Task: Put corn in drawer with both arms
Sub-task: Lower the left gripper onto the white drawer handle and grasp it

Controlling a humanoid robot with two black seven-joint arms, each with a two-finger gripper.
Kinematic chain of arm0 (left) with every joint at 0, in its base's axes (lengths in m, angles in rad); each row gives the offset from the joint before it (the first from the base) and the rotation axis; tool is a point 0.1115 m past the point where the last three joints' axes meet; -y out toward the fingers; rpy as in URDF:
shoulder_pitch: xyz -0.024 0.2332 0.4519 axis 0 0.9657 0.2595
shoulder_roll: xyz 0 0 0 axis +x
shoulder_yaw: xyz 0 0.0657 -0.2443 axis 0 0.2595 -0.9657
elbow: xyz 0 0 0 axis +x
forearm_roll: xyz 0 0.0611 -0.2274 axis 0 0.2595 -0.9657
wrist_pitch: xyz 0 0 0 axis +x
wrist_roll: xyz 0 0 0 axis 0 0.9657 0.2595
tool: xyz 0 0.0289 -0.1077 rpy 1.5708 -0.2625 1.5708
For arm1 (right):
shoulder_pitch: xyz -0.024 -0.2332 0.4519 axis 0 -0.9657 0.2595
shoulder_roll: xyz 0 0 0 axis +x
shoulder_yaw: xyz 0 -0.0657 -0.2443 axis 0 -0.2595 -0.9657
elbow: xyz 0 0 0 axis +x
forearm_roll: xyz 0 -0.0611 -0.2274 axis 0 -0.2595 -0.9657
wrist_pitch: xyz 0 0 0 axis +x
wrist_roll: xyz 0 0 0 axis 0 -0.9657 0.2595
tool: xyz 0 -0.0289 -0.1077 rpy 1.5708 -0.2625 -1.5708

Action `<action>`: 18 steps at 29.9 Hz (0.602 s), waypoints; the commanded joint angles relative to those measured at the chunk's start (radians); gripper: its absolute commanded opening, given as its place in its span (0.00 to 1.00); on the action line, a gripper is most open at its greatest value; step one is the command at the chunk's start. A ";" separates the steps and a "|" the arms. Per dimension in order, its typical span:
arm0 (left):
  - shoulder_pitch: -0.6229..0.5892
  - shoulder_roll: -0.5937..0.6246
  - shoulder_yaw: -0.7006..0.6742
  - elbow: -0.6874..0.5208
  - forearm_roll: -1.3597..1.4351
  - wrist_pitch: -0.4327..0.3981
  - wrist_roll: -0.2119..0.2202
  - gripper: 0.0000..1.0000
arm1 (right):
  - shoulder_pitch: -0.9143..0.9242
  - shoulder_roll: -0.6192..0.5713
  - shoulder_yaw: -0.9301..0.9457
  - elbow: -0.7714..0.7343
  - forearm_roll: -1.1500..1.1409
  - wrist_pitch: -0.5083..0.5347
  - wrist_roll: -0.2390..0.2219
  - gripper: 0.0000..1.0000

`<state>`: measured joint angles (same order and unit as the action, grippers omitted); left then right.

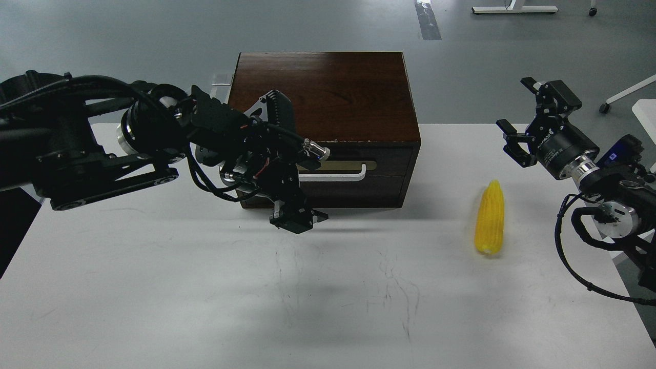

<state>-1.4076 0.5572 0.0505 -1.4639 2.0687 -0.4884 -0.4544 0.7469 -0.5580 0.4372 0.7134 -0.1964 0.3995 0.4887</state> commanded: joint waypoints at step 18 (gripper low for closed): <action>-0.014 -0.100 0.031 0.099 0.042 0.000 0.002 0.98 | -0.018 0.000 0.001 0.000 0.002 -0.002 0.000 1.00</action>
<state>-1.4231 0.4589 0.0740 -1.3700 2.0956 -0.4888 -0.4525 0.7298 -0.5584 0.4371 0.7133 -0.1963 0.3988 0.4886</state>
